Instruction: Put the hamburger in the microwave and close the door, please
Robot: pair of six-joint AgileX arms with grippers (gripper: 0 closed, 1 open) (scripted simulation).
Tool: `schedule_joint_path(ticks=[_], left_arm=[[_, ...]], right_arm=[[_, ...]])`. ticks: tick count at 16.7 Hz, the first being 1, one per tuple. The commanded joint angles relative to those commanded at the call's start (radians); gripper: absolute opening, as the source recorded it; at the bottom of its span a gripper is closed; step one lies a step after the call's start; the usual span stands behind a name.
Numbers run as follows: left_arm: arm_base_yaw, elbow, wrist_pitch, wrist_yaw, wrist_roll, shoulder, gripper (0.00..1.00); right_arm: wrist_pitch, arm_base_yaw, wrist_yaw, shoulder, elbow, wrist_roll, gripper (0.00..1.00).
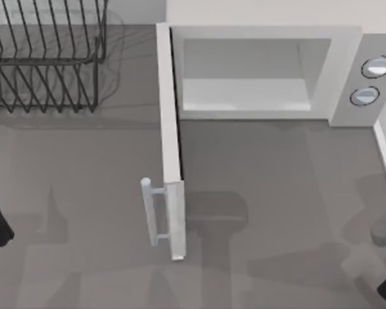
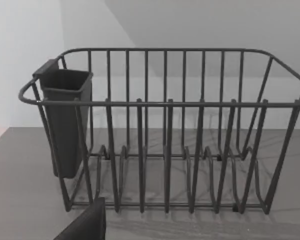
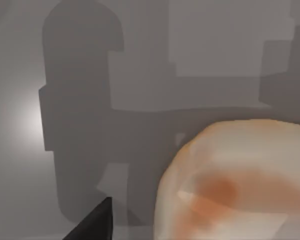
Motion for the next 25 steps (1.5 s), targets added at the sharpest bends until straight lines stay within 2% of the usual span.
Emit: schedule_joint_path(ticks=[6,7,14,15,19,25], left_arm=[[0.0,0.0,0.0,0.0,0.0,0.0,1.0],[0.0,0.0,0.0,0.0,0.0,0.0,1.0],[0.0,0.0,0.0,0.0,0.0,0.0,1.0],[0.0,0.0,0.0,0.0,0.0,0.0,1.0],[0.0,0.0,0.0,0.0,0.0,0.0,1.0],[0.0,0.0,0.0,0.0,0.0,0.0,1.0]], right_arm=[[0.0,0.0,0.0,0.0,0.0,0.0,0.02],[0.0,0.0,0.0,0.0,0.0,0.0,0.0],[0.0,0.0,0.0,0.0,0.0,0.0,0.0],[-0.101,-0.005,-0.012,-0.075,0.048,-0.003,0.0],[-0.175,-0.008,-0.012,-0.099,0.104,-0.004,0.0],[-0.498,-0.01,-0.012,-0.205,0.288,-0.01,0.0]])
